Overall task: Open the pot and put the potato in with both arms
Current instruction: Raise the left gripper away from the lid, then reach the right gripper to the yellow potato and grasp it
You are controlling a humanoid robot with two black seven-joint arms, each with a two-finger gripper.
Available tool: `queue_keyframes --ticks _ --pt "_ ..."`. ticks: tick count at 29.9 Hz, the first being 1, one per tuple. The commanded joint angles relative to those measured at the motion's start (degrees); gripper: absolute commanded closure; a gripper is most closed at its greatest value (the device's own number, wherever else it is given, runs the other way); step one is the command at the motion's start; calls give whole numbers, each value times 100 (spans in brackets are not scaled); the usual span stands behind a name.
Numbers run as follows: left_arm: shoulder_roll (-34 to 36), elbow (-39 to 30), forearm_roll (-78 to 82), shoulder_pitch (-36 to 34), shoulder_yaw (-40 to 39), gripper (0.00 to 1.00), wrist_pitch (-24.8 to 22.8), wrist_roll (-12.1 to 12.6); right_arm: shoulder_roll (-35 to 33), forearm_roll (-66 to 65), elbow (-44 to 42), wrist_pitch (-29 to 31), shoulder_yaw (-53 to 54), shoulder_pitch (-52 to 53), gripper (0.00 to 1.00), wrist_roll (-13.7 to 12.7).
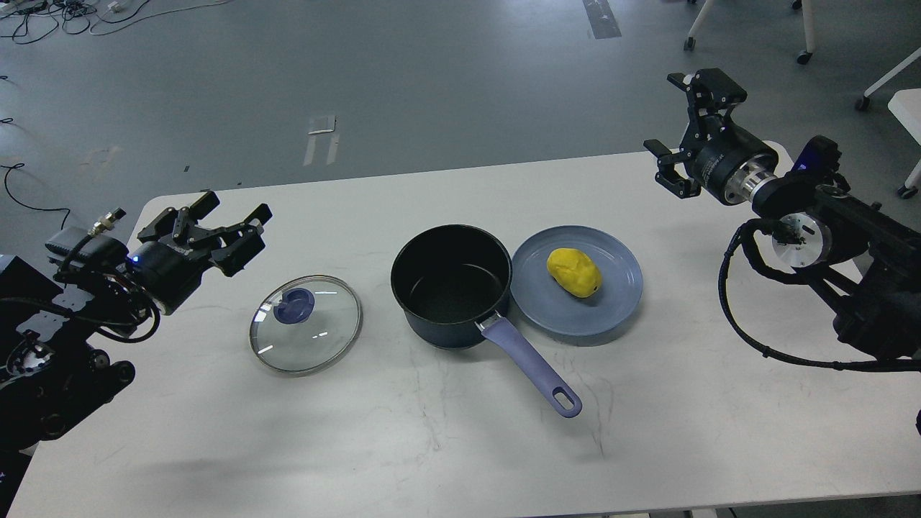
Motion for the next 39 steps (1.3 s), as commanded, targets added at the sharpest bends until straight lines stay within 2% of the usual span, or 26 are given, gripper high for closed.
queue_keyframes --ticks 1,3,6,7,9,10,11,13,15,16,18,23,25,26,27,28,30,35,39 --pt "277 -744 -1535 -456 -129 2 -504 0 -31 0 19 23 -8 2 0 1" --pt "304 -975 -2224 -606 -226 2 -857 0 -48 0 28 58 -8 2 0 -8" --pt "313 -1064 -3701 -1159 -296 2 -1902 0 -57 0 46 76 -17 10 0 -8" --pt "304 -1003 -4156 -1421 -305 2 -2479 0 -57 -9 46 76 -17 2 0 -8" --pt "295 -906 -4650 -1573 -340 2 -3001 0 -57 -9 46 76 -17 2 0 -8" --pt "261 -819 -5210 -1652 -453 2 -3421 0 -57 -9 46 76 -17 2 0 -8" --pt "243 -809 -5503 -1661 -533 2 -3573 66 -49 -9 46 76 -17 2 0 -8" --pt "120 -783 -6503 -1670 -875 2 -3995 1081 -31 -17 46 76 -17 -7 0 -8" --pt "58 -783 -6831 -1670 -1060 2 -4215 1733 -22 -17 46 76 -17 -16 0 -8" --pt "-20 -783 -7085 -1661 -1209 2 -4452 2172 -31 -26 63 76 -69 -7 0 1" --pt "-257 -783 -7271 -1609 -1403 2 -4559 2517 -31 -26 116 137 -236 19 0 10" --pt "-715 -669 -7316 -1530 -1483 1 -4401 2493 -84 -53 257 374 -369 169 0 10" --pt "-926 -546 -7334 -1416 -1527 1 -4287 2300 -119 -315 257 374 -474 291 0 27" --pt "-1039 -432 -7351 -1337 -1614 1 -4226 2073 -180 -734 239 374 -648 379 0 71" --pt "-1128 -353 -7351 -1258 -1728 1 -4225 1958 -259 -1191 239 374 -859 493 0 176" --pt "-1128 -352 -7351 -1257 -1729 1 -4225 1956 -259 -1195 239 374 -861 494 0 177" --pt "-1190 -343 -7351 -1082 -1913 1 -4252 1930 -373 -1974 239 374 -1272 651 0 405" --pt "-1199 -343 -7351 -923 -2037 1 -4269 1930 -497 -3118 257 366 -2152 1012 0 502" --pt "-1172 -352 -7360 -783 -2141 1 -4374 1939 -585 -4741 274 252 -2916 1267 0 932"
